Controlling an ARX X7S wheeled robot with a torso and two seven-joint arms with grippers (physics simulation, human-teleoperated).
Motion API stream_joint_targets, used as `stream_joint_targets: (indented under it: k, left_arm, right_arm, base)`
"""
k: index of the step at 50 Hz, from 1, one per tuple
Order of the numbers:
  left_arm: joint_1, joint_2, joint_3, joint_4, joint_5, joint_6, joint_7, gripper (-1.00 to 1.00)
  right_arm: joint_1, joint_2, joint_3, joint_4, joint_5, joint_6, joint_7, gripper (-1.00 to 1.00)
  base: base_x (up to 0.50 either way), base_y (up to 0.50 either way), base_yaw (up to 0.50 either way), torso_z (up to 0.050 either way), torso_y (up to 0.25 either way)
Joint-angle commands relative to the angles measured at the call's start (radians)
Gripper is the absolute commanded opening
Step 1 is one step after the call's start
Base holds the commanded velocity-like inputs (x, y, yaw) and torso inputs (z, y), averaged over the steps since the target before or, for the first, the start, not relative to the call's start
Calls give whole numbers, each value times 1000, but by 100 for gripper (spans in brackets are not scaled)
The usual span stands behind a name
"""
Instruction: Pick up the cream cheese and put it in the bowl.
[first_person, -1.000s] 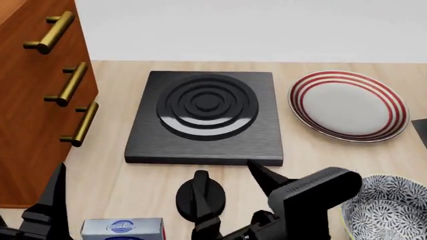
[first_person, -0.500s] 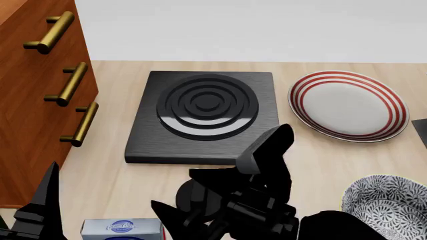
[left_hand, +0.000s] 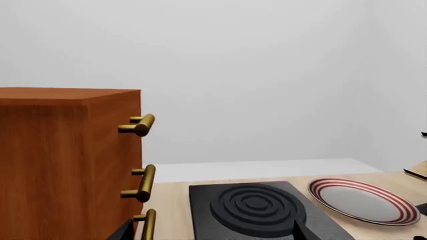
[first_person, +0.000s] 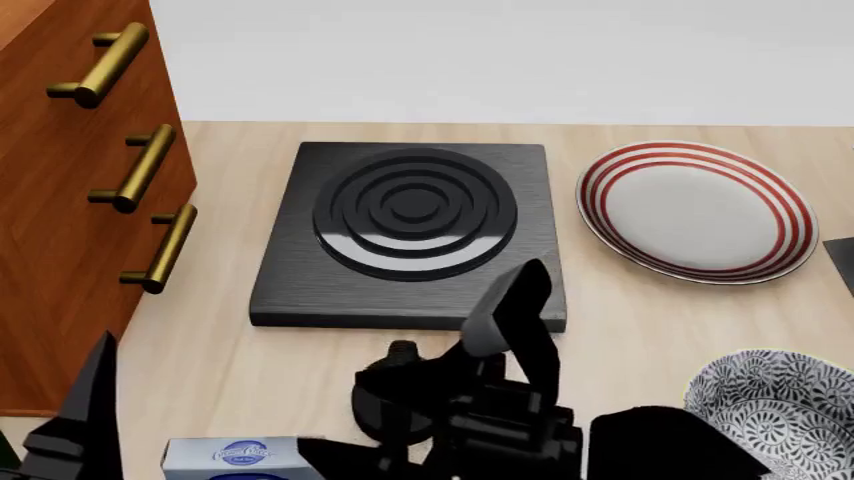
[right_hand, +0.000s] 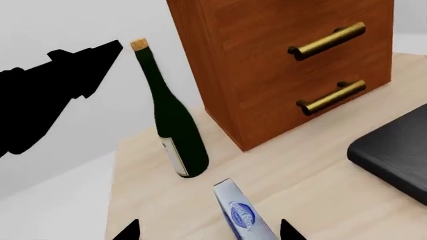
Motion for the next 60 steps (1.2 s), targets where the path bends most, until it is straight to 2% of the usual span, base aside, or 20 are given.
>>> stream_joint_targets:
  k: [1, 7, 12, 19, 40, 48, 60]
  left_arm:
    - [6, 0, 9, -7, 3, 10, 3, 100]
    - [7, -1, 11, -21, 5, 20, 8, 100]
    - [6, -4, 5, -32, -2, 26, 16, 100]
    - [-2, -3, 8, -50, -5, 31, 21, 100]
    - [-7, -2, 13, -81, -5, 50, 28, 100]
    - [-2, -5, 7, -76, -10, 52, 24, 100]
    - [-4, -6, 6, -83, -13, 57, 22, 100]
  right_arm:
    - [50, -55, -47, 150, -70, -56, -30, 100]
    - [117, -110, -62, 314, -122, -108, -36, 100]
    - [124, -118, -67, 335, -130, -118, -36, 100]
    - [180, -181, -99, 520, -187, -186, -60, 100]
    - [251, -308, -178, 828, -292, -332, -92, 100]
    - [266, -351, -200, 926, -317, -389, -105, 100]
    - [250, -370, -239, 908, -345, -382, -87, 100]
  base:
    - [0, 0, 0, 0, 0]
    - [0, 0, 0, 0, 0]
    - [0, 0, 0, 0, 0]
    - [0, 0, 0, 0, 0]
    - [0, 0, 0, 0, 0]
    - [0, 0, 0, 0, 0]
    - [0, 0, 0, 0, 0]
